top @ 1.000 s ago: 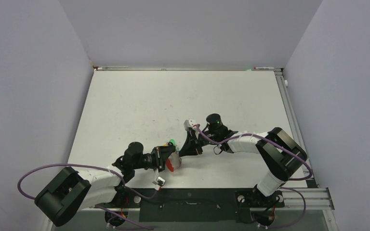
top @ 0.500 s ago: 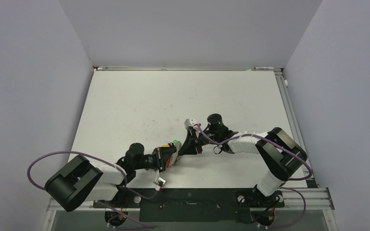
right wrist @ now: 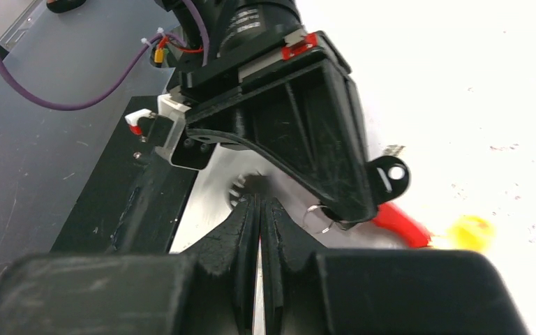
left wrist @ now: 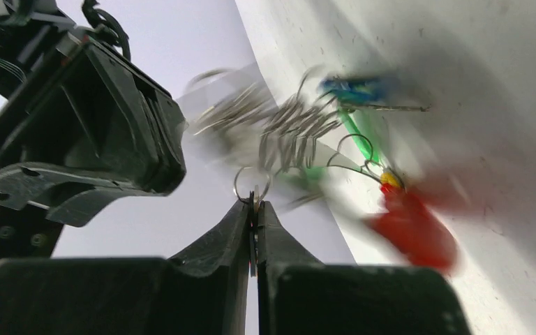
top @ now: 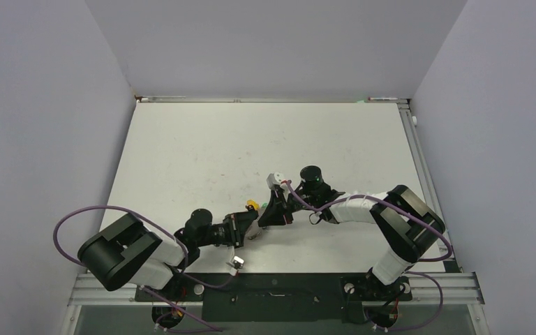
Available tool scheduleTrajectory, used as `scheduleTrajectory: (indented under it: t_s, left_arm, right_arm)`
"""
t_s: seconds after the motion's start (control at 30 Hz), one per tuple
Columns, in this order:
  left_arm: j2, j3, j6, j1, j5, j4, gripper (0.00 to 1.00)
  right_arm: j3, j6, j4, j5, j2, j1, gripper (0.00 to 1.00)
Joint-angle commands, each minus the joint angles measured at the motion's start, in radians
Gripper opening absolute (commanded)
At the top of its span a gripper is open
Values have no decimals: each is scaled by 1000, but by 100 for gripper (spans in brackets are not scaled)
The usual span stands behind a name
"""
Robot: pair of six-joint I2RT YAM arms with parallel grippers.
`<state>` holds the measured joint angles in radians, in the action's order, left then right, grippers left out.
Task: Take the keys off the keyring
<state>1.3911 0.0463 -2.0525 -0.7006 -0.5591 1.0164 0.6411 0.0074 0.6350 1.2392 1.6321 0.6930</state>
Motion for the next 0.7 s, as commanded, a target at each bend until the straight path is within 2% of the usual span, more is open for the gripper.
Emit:
scheduleTrajectory:
  t_s: [0.0,0.27,0.37,0.5,0.67]
  left_arm:
    - [18,28,31,-2,59,102,0]
    - [-47,33,66,-2,61,102,0]
    - [-104,35,58,-1,63,10,0]
    - [-192,40,40,-1,79,-150,0]
    - [-283,41,40,-1,115,-276,0]
  right_arm:
    - [15,-87,-27,67,-17,19,5]
    - [82,-333,-349,49,-10,20,5]
    - [107,-392,-421,36,-6,13,5]
    - [130,-393,-445,30,-7,-12,6]
    - [177,-399,-499,3,-16,-62,24]
